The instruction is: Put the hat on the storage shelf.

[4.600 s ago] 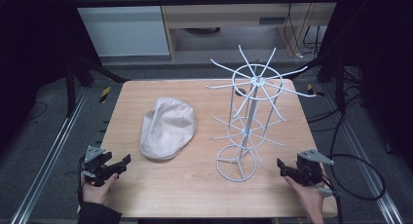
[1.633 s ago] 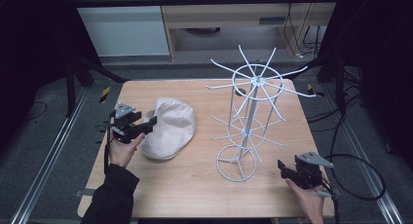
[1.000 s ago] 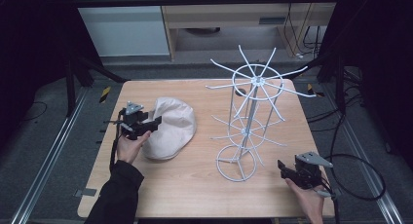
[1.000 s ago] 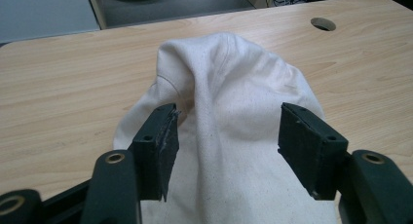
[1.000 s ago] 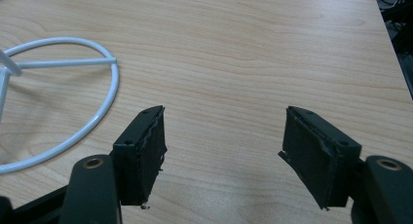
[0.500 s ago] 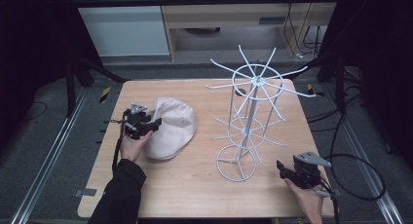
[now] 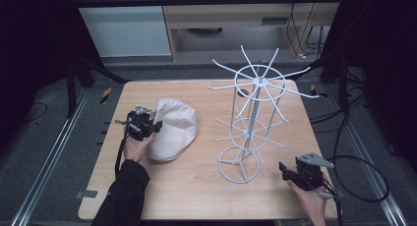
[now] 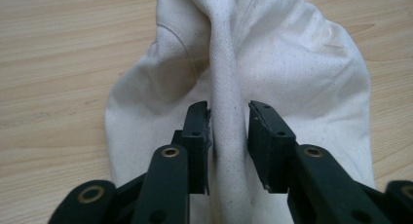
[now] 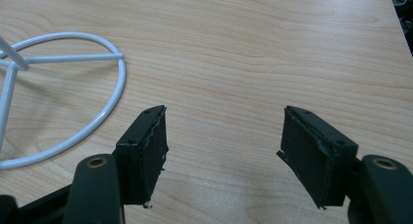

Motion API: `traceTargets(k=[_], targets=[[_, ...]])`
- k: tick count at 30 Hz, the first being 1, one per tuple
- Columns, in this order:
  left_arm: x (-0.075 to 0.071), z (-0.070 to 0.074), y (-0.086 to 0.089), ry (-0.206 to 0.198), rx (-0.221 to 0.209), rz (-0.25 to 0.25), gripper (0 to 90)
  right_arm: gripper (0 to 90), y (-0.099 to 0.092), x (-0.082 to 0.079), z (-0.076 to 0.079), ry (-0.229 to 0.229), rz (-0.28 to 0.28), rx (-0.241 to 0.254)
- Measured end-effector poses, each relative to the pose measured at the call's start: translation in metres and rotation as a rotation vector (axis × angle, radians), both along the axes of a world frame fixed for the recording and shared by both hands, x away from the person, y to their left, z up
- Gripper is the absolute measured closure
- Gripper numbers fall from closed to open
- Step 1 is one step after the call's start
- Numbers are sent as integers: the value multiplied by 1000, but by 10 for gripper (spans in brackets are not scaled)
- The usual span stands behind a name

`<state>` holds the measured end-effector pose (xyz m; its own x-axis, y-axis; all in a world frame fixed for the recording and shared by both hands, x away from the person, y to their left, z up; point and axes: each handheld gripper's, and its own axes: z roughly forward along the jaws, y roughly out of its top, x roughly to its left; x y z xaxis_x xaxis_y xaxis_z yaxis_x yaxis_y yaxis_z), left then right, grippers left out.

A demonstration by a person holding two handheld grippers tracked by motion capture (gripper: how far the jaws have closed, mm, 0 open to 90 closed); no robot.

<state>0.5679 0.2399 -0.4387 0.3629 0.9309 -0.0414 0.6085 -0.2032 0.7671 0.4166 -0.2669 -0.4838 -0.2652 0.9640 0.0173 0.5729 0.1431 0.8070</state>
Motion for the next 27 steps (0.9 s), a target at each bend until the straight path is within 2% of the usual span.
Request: traceTargets(k=[3, 6, 12, 16, 18, 21, 22, 24, 25, 27], targets=[[1, -1, -1, 9, -8, -3, 730, 338, 0, 0, 0, 2, 0, -2], [1, -2, -1, 16, -17, -5, 822, 337, 0, 0, 0, 4, 1, 0], [1, -1, -1, 27, -30, 0, 871, 337, 0, 0, 0, 11, 2, 3], [-2, 2, 1, 8, -36, -9, 879, 338, 1, 0, 0, 12, 3, 4], [-5, 8, 3, -19, -49, -4, 880, 338, 0, 0, -1, 13, 4, 5], [-8, 12, 5, -37, -61, -1, 881, 338, 1, 0, -1, 15, 3, 5], [-11, 17, 7, -61, -75, 0, 882, 338, 1, 0, -1, 14, 2, 5], [-13, 19, 8, -71, -82, 0, 883, 339, 1, 0, -1, 14, 3, 5], [-18, 24, 10, -91, -89, -5, 883, 339, 1, 0, -1, 12, 2, 0], [-20, 27, 11, -99, -92, -7, 883, 339, 1, 0, -1, 13, 2, 1]])
